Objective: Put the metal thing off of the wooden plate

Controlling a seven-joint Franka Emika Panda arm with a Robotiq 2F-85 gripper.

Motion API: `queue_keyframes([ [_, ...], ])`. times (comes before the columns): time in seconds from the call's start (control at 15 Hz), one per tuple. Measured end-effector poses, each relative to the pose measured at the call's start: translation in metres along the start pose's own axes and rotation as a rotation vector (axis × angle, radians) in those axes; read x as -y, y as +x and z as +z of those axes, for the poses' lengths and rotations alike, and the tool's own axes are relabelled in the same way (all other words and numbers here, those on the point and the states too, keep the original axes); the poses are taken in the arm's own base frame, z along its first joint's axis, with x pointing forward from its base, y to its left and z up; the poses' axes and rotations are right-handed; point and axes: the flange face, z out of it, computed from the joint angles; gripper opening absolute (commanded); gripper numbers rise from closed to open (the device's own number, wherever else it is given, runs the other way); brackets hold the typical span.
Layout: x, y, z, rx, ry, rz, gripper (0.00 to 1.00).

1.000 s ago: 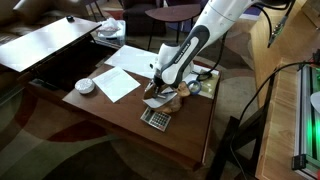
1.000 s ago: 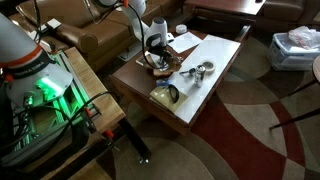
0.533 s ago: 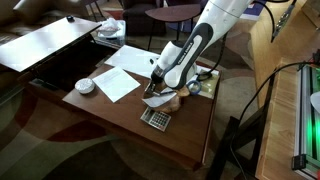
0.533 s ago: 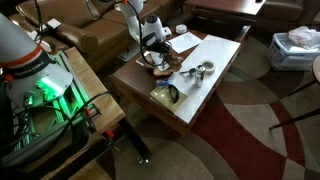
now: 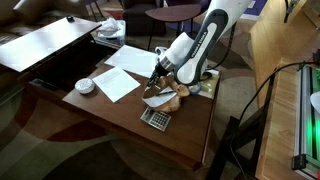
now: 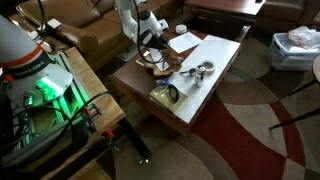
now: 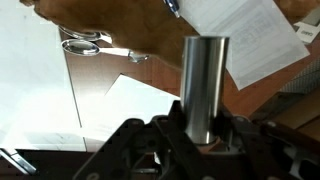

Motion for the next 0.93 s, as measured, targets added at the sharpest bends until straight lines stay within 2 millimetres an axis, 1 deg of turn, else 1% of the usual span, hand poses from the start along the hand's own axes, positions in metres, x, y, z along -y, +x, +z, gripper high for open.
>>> queue_keyframes([
  [0.07, -0.002, 0.002, -0.001, -0.012, -0.008, 0.013, 0.1],
  [0.13, -0.008, 0.005, -0.004, -0.038, -0.029, 0.036, 0.1],
  [0.2, -0.019, 0.008, -0.009, -0.071, -0.058, 0.066, 0.1],
  [0.27, -0.034, 0.01, -0.015, -0.104, -0.092, 0.098, 0.1],
  [0.4, -0.072, 0.008, -0.027, -0.149, -0.173, 0.17, 0.1],
  [0.47, -0.094, 0.004, -0.032, -0.148, -0.217, 0.206, 0.1],
  [0.6, -0.14, -0.013, -0.042, -0.109, -0.314, 0.259, 0.1],
  [0.73, -0.176, -0.034, -0.05, -0.038, -0.398, 0.304, 0.1],
  [0.87, -0.2, -0.052, -0.053, 0.064, -0.454, 0.342, 0.1],
  [0.93, -0.206, -0.059, -0.053, 0.122, -0.47, 0.357, 0.1],
])
